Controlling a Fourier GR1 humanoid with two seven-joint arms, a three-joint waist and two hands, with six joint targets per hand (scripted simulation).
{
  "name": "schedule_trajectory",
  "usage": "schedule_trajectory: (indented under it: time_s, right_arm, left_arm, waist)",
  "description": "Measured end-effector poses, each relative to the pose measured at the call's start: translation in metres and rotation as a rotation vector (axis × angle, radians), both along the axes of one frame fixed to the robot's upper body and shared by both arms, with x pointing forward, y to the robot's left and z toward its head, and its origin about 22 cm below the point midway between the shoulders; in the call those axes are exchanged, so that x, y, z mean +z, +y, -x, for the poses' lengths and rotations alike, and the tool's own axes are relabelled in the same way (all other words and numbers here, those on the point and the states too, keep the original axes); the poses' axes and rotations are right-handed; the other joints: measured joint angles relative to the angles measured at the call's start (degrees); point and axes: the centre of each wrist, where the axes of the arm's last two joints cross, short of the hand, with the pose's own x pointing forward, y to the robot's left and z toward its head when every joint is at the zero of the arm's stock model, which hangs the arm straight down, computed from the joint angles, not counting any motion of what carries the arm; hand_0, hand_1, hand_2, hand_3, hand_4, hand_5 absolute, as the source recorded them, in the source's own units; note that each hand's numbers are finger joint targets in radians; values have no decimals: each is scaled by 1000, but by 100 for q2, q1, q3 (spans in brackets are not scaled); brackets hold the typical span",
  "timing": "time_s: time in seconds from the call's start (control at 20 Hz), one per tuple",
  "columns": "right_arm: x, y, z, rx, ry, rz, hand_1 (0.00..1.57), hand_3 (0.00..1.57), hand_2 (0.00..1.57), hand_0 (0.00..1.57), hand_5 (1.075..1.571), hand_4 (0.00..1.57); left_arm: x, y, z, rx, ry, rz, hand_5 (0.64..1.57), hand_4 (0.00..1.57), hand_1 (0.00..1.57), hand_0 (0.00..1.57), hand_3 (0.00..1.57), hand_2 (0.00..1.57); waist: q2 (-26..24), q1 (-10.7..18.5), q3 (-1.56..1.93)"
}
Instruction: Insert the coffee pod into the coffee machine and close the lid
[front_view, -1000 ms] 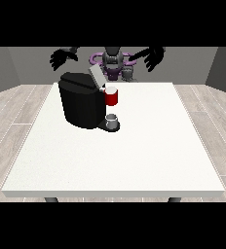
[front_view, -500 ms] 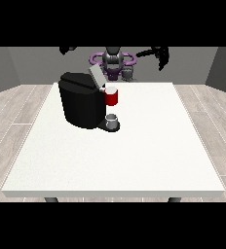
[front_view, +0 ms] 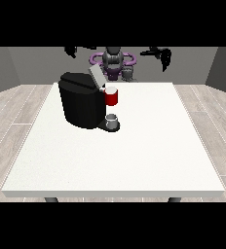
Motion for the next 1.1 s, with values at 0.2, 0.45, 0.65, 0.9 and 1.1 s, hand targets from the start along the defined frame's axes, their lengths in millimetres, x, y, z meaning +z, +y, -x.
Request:
schedule_trajectory:
  time_s: [0.2, 0.45, 0.65, 0.9, 1.1]
  right_arm:
    - [9, 11, -11, 34, 6, -1, 0, 0, 0, 0, 1571, 0]
    - [7, 3, -20, 41, 6, -25, 0, 0, 0, 0, 1571, 0]
    - [3, 2, -29, 25, 17, -44, 0, 0, 0, 0, 1571, 0]
    - [8, 6, -44, 40, -5, -40, 0, 0, 0, 0, 1571, 0]
    - [13, 13, -56, 45, -23, -27, 0, 0, 0, 0, 1571, 0]
  left_arm:
    - [7, 2, 6, 17, -25, 16, 1571, 222, 0, 0, 0, 0]
    - [13, 1, 20, 25, -51, 31, 1571, 0, 0, 0, 0, 0]
    - [22, 4, 27, 43, -62, 48, 1571, 0, 0, 0, 0, 0]
    - [33, 11, 38, 59, -92, 49, 1571, 0, 0, 0, 0, 0]
    - [43, 15, 44, 70, -109, 45, 1571, 0, 0, 0, 0, 0]
  waist:
    - [138, 25, 1]
    - [372, 73, -1]
    - [579, 140, 3]
    - [885, 99, 1]
    - [1072, 81, 0]
